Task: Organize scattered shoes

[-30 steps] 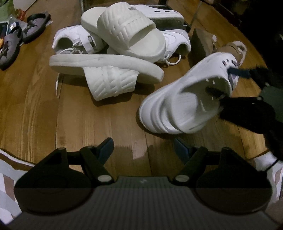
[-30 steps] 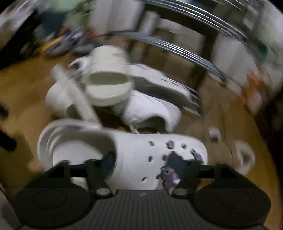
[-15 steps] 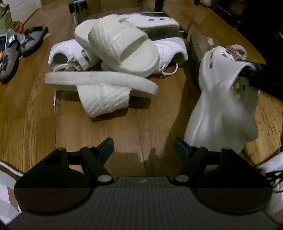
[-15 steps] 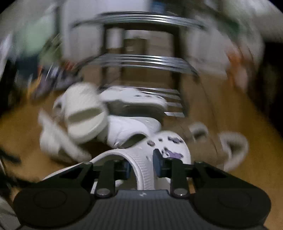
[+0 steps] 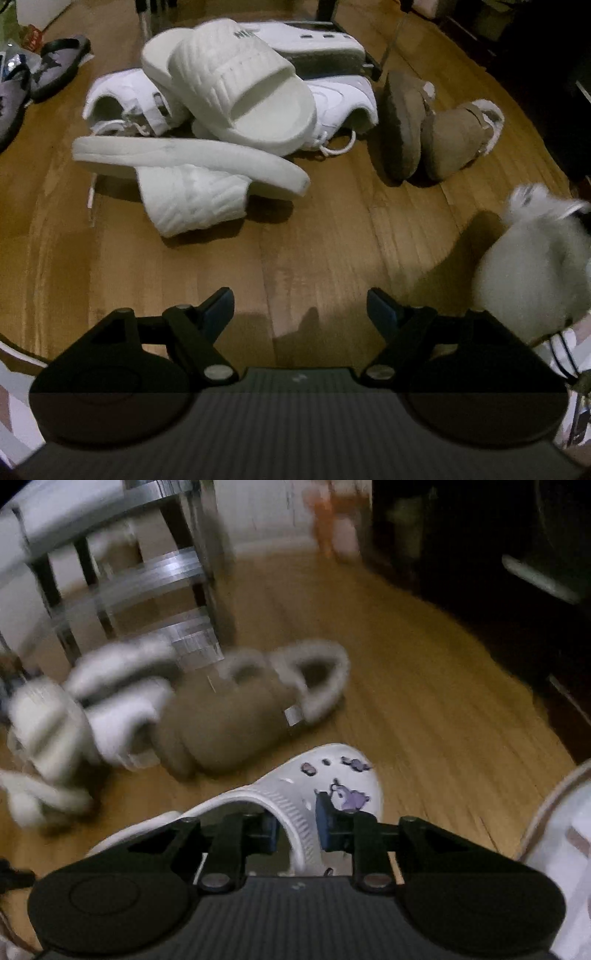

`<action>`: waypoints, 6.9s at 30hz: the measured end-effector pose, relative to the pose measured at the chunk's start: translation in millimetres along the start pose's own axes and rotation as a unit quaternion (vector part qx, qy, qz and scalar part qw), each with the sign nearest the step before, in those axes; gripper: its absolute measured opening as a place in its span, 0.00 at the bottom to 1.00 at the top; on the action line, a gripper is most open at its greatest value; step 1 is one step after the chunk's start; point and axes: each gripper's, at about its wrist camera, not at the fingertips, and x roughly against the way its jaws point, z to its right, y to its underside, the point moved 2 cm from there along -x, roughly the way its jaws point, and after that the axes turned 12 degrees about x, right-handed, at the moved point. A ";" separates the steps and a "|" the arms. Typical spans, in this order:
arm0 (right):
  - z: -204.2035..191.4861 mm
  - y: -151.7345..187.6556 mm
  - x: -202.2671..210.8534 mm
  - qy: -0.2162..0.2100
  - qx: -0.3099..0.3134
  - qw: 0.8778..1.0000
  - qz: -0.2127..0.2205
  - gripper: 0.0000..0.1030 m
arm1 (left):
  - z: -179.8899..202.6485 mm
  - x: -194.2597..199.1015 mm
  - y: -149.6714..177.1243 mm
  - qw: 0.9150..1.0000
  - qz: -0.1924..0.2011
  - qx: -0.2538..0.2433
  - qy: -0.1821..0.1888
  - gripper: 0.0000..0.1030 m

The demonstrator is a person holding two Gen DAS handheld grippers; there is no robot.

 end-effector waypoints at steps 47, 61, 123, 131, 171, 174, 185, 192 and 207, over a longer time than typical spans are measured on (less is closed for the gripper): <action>-19.1 -24.0 -41.8 -0.216 0.297 0.922 -0.125 0.41 | 147.5 -20.4 -3.0 0.962 -0.111 -0.213 0.127 0.79; -8.1 -20.1 -29.1 -0.245 0.194 0.948 -0.064 0.84 | 144.1 -21.0 -7.7 0.970 -0.108 -0.186 0.117 0.79; 38.3 -152.1 -79.4 -0.091 -0.020 0.996 -0.004 0.66 | 91.1 -89.9 -89.9 0.993 0.001 0.015 0.121 0.86; 43.8 -157.4 -137.2 -0.098 -0.092 0.990 -0.038 0.57 | 84.6 -83.3 -86.9 0.990 -0.019 0.025 0.135 0.87; -4.6 -30.8 -33.7 -0.243 -0.070 0.967 -0.026 0.71 | 96.9 -97.5 -28.3 0.958 -0.017 -0.081 0.274 0.97; -7.6 -24.8 -21.1 -0.215 -0.041 0.976 -0.007 0.76 | 107.8 -100.6 -25.2 0.960 -0.013 -0.097 0.261 0.97; -8.9 -59.2 -39.7 -0.208 -0.081 0.974 -0.034 0.94 | 123.2 -145.5 -13.1 0.978 -0.063 -0.105 0.171 0.63; -21.4 -65.5 -77.8 -0.153 -0.012 0.984 -0.091 0.96 | 130.0 -135.9 -0.4 0.980 -0.072 -0.079 0.169 0.58; -61.2 -47.8 -92.5 -0.120 0.126 0.981 -0.089 0.55 | 124.2 -95.4 22.3 0.966 -0.070 -0.139 0.208 0.47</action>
